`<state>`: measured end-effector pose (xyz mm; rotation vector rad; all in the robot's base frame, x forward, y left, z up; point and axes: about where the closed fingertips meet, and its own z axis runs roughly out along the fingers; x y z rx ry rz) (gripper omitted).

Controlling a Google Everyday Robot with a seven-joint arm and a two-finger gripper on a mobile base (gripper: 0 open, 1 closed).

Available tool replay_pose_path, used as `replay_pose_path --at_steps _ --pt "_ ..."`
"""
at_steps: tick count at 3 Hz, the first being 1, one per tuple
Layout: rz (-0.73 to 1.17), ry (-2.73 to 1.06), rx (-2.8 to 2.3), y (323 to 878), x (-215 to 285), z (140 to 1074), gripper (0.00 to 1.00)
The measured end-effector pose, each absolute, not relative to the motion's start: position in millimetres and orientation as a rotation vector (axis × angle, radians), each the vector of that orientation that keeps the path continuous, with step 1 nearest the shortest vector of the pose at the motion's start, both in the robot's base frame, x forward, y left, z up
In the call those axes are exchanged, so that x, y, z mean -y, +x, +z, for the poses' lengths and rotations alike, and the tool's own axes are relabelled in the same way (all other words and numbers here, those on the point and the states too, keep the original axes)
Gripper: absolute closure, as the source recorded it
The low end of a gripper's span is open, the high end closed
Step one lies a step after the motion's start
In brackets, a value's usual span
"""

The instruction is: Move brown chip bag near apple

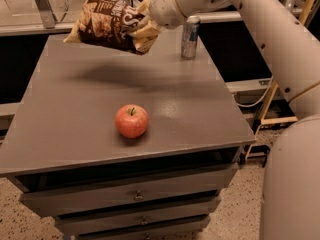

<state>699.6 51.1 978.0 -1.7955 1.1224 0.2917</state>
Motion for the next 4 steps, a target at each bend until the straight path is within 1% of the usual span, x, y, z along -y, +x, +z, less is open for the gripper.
replay_pose_path --at_steps 1,2,3,4 --pt "0.311 -1.887 -1.000 660.2 -25.3 963.1 1.00" --pt "0.307 -1.993 -0.913 627.3 -16.6 951.7 1.00" --pt "0.319 -2.079 -0.854 604.8 -13.3 941.4 0.83" --pt "0.392 -2.143 -0.801 591.5 -17.1 929.5 0.59"
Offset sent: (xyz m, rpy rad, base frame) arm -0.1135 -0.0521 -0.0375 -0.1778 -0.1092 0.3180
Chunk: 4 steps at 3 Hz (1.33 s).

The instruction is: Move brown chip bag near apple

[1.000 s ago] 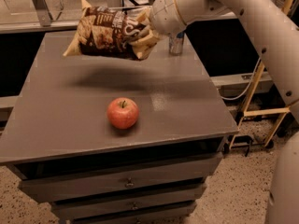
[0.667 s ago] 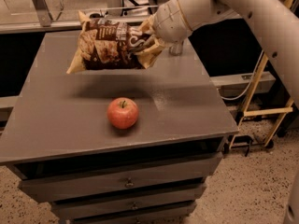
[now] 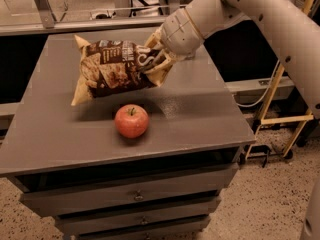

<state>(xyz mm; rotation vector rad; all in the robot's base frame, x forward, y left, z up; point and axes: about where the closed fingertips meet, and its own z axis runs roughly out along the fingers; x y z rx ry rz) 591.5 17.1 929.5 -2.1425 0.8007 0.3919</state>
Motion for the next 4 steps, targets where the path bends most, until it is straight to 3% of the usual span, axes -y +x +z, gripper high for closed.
replay_pose_path --at_steps 2,3,4 --pt "0.507 -2.229 -0.711 567.8 -28.4 903.3 0.13" --pt "0.508 -2.227 -0.710 568.8 -31.0 902.4 0.00" --pt "0.498 -2.212 -0.708 567.2 -29.1 905.5 0.00"
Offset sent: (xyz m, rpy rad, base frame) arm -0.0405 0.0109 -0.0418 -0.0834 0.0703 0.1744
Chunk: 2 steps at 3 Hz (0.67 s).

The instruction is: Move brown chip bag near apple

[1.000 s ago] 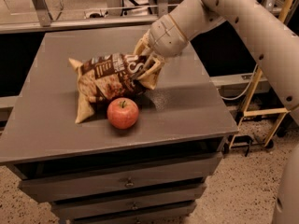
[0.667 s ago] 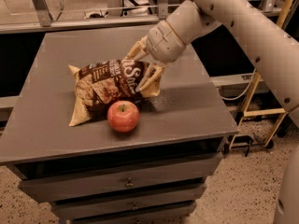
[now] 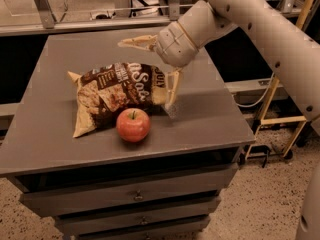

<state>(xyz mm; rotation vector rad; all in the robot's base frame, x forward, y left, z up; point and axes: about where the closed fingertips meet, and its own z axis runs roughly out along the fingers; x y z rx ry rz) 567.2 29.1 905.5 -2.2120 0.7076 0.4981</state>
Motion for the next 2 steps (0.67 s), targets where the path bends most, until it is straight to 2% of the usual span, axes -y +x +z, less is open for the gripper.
replay_pose_path --at_steps 1,2 --pt "0.450 -2.187 -0.756 551.3 -11.7 921.9 0.00" --pt "0.351 -2.119 -0.932 508.3 28.3 959.7 0.00"
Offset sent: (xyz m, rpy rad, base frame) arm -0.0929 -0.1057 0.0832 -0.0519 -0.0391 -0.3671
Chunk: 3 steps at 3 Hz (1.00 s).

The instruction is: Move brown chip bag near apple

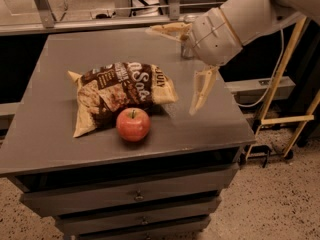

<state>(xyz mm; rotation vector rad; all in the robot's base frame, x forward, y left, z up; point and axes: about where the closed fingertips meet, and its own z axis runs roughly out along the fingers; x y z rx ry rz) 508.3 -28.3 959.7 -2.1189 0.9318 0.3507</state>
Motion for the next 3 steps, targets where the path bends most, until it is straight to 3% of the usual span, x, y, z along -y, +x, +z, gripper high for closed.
replay_pose_path --at_steps 1,3 --pt "0.271 -1.932 -1.221 473.0 69.8 982.9 0.00" --pt "0.255 -1.903 -1.267 468.7 79.8 983.8 0.00"
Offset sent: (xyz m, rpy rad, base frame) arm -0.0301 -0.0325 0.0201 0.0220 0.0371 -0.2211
